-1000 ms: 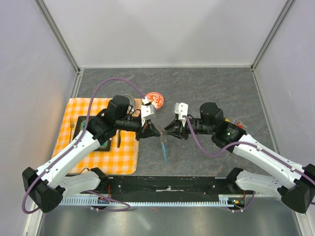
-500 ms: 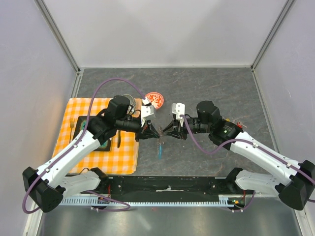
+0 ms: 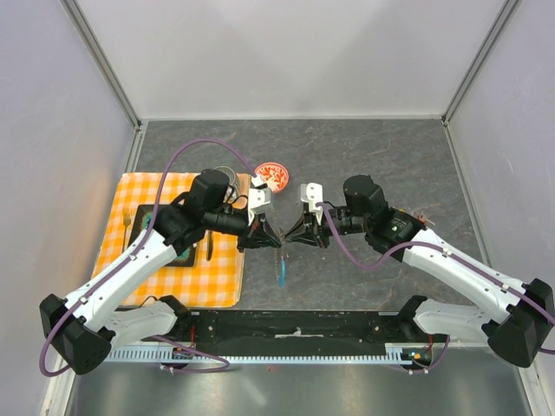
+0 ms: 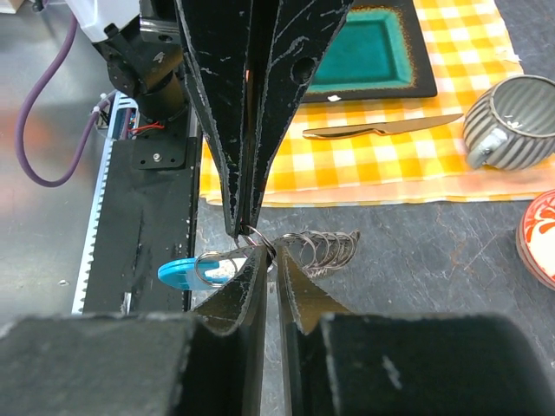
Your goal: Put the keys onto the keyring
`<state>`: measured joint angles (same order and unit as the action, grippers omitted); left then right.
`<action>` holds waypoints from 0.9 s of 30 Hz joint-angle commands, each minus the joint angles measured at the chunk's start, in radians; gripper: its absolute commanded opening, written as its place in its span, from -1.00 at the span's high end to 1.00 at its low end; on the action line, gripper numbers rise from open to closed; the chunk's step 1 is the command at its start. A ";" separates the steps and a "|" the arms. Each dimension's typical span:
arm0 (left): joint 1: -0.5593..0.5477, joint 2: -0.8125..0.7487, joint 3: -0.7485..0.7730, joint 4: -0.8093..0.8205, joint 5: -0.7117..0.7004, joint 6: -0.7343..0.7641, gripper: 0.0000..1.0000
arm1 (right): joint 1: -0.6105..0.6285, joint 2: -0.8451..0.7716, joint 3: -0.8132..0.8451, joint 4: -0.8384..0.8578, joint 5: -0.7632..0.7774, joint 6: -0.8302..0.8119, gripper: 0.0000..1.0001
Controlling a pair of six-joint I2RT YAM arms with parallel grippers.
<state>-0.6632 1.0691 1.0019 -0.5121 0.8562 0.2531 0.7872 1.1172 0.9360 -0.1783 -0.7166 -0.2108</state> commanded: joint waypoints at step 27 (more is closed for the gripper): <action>-0.003 0.012 0.007 0.073 0.050 0.055 0.96 | 0.017 0.061 0.101 -0.056 -0.270 -0.081 0.78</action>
<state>-0.6636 1.0706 0.9916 -0.5476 0.9028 0.2569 0.7811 1.1645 0.9848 -0.2665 -0.8497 -0.2768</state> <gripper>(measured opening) 0.019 0.129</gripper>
